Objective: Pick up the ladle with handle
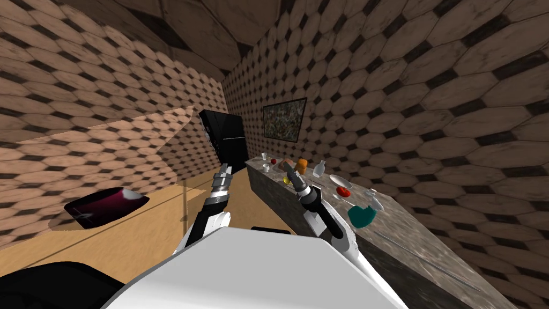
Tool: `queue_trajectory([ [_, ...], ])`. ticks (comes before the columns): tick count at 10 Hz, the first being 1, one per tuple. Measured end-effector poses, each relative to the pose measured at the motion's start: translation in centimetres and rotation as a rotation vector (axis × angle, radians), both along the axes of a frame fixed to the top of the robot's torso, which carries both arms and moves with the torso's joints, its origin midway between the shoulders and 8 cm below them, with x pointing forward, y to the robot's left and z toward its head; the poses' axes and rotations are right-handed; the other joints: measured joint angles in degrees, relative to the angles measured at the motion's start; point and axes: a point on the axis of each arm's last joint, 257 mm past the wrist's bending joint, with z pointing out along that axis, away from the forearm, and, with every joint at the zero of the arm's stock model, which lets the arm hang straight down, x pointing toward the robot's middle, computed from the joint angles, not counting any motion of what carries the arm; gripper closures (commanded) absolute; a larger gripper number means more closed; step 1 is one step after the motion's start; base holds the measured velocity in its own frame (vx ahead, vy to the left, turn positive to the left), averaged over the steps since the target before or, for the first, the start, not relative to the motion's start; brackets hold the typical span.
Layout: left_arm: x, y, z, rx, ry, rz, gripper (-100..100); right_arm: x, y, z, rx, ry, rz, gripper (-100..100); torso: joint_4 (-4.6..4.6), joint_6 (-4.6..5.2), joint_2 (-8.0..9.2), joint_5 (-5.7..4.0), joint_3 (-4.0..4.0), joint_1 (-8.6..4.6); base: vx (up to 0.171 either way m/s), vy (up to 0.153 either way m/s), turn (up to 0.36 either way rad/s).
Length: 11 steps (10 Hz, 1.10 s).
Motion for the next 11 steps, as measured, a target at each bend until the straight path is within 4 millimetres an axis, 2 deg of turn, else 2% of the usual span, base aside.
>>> queue_trajectory([
  [4,0.0,0.0,0.0,0.0,0.0,0.0,0,-1.6,3.2,-1.7,-0.165,-0.048,0.05,-100,0.0,0.01,0.0,0.0,0.0,0.02,0.035,0.026,0.067],
  [8,0.0,0.0,0.0,0.0,0.0,0.0,0,-3.5,6.0,-4.6,-0.337,-0.096,0.093,-100,-0.01,0.02,0.0,0.01,0.0,0.04,0.039,0.029,0.067],
  [11,0.0,0.0,0.0,0.0,0.0,0.0,0,-4.5,7.0,-7.1,-0.473,-0.128,0.114,-100,0.0,0.04,0.02,0.0,0.01,0.01,0.04,0.027,0.067],
])
